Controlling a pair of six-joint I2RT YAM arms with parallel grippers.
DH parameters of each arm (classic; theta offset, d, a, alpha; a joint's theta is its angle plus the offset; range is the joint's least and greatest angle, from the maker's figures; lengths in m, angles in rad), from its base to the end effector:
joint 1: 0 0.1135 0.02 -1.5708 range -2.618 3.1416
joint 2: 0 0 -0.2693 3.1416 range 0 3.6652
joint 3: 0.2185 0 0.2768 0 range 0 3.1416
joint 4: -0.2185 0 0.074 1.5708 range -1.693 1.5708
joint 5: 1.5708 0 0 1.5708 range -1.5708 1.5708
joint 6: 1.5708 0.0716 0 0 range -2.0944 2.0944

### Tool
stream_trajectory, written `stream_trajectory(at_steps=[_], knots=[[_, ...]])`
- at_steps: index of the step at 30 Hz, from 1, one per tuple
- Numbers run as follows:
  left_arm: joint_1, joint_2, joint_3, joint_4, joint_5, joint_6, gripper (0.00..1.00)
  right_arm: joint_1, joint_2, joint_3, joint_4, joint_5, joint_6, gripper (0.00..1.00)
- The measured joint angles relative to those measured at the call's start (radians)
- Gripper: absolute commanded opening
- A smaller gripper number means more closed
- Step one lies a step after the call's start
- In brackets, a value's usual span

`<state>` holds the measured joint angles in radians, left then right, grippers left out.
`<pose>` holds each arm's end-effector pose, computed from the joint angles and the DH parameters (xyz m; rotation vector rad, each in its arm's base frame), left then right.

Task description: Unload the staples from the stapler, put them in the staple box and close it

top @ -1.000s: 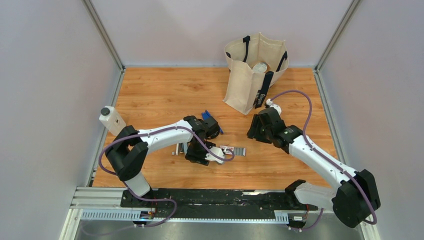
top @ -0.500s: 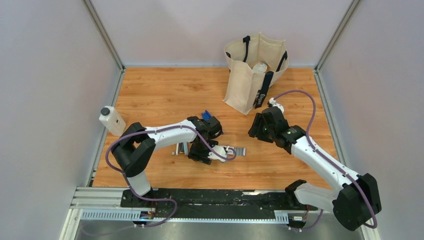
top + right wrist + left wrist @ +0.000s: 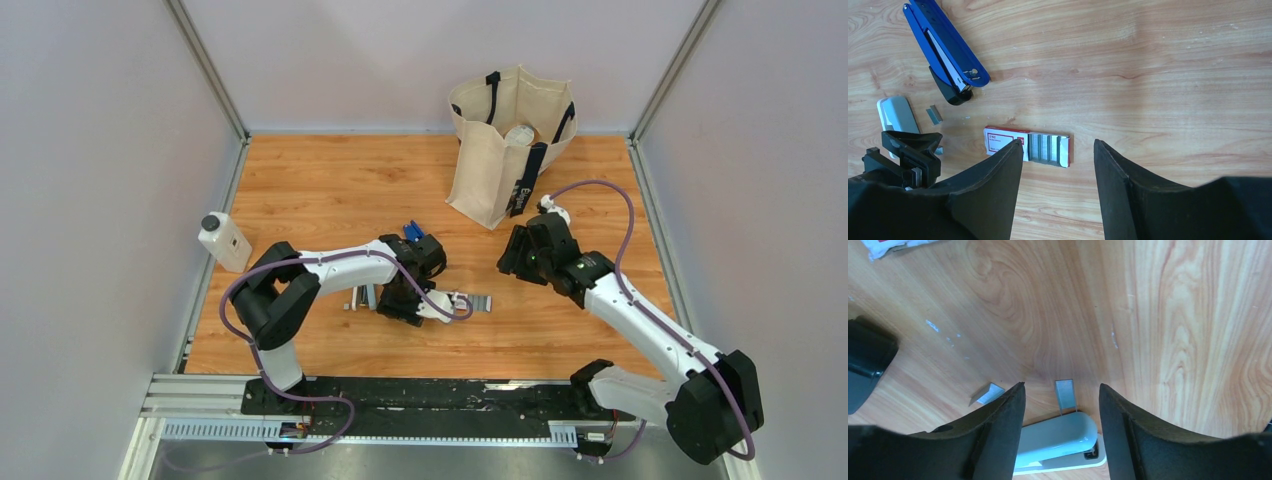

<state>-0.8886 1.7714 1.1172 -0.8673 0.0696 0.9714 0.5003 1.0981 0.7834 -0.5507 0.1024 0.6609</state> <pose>0.2053 -0.2607 0.1153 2.4768 1.8438 -0.1043 0.2378 0.1217 0.2161 0.2446 2.4579 0.3928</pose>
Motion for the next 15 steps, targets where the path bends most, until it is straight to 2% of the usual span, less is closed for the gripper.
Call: stream_trajectory(at_steps=[3,9,15], knots=[[0.000,0.001,-0.004,0.018,-0.019,-0.003,0.53,-0.002,-0.003,-0.001,0.000,0.000,0.000,0.57],[0.000,0.013,-0.006,0.037,-0.030,-0.016,0.44,-0.006,-0.003,-0.001,-0.003,-0.002,0.000,0.57],[0.000,0.013,-0.013,0.043,-0.039,-0.024,0.42,-0.016,-0.004,-0.001,-0.014,-0.003,-0.004,0.57]])
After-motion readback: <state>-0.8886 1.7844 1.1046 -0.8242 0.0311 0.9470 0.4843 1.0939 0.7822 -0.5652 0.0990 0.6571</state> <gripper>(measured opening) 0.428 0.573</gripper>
